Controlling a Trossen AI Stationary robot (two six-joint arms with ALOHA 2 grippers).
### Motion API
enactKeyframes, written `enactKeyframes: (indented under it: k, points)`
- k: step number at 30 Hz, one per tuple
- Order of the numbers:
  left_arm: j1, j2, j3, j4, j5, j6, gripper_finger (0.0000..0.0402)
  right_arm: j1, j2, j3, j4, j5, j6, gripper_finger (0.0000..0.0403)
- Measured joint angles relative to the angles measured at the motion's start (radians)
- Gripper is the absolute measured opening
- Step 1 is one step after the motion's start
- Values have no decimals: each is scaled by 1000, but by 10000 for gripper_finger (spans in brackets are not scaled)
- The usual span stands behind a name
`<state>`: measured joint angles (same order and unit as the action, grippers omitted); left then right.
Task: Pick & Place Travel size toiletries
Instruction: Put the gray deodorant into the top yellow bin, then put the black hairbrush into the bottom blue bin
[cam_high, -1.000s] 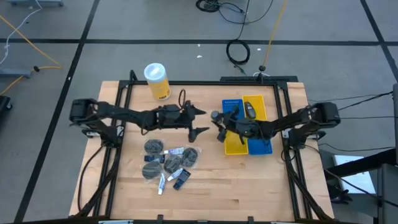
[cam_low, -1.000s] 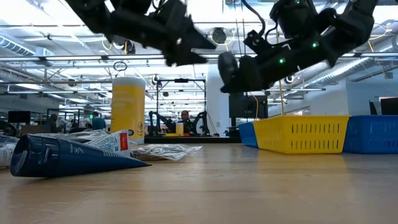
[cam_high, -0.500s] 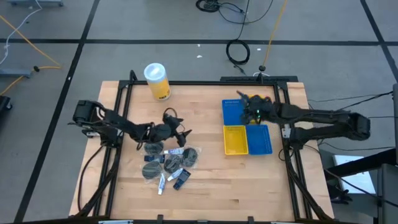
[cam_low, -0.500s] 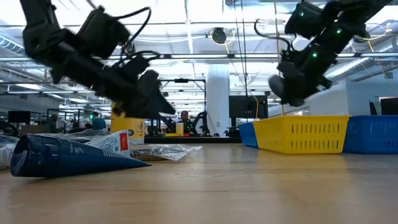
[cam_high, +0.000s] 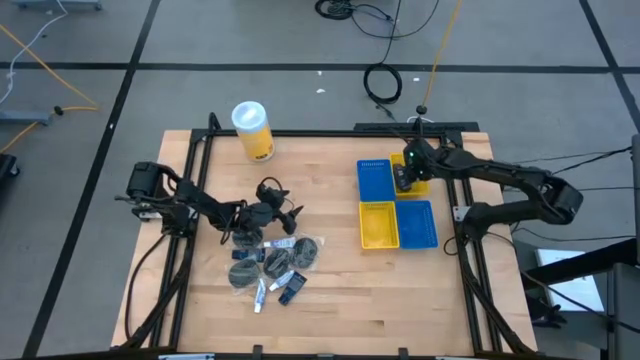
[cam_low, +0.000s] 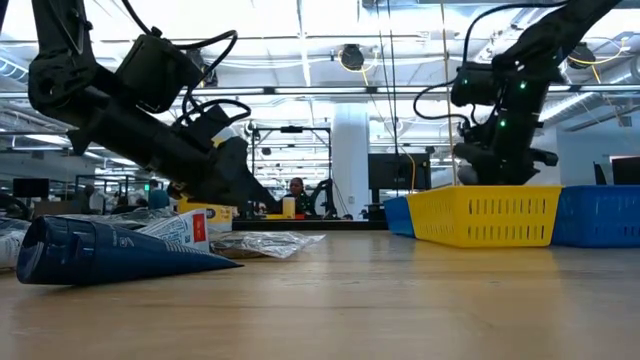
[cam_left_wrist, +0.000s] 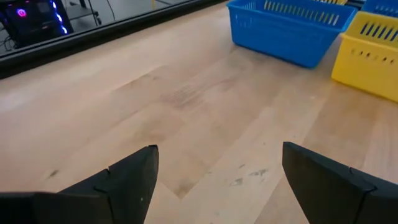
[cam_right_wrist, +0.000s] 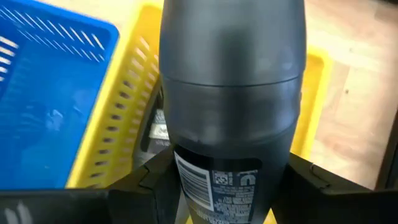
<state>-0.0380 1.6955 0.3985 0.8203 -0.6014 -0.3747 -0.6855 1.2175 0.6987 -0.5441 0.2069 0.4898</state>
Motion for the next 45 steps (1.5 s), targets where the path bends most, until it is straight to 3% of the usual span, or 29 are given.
enactKeyframes:
  k: [15,26,35,45]
  points:
    - [12,0,0,-42,25,-21,333,-2,18,0,-58,-2,74,188]
    - [12,0,0,-45,27,-20,333,-2,20,0,-67,-83,44,205]
    - [12,0,0,-47,28,-16,333,-2,18,0,-65,-84,3,197]
    - [12,0,0,-46,28,-13,333,62,-177,-1,57,-80,-60,196]
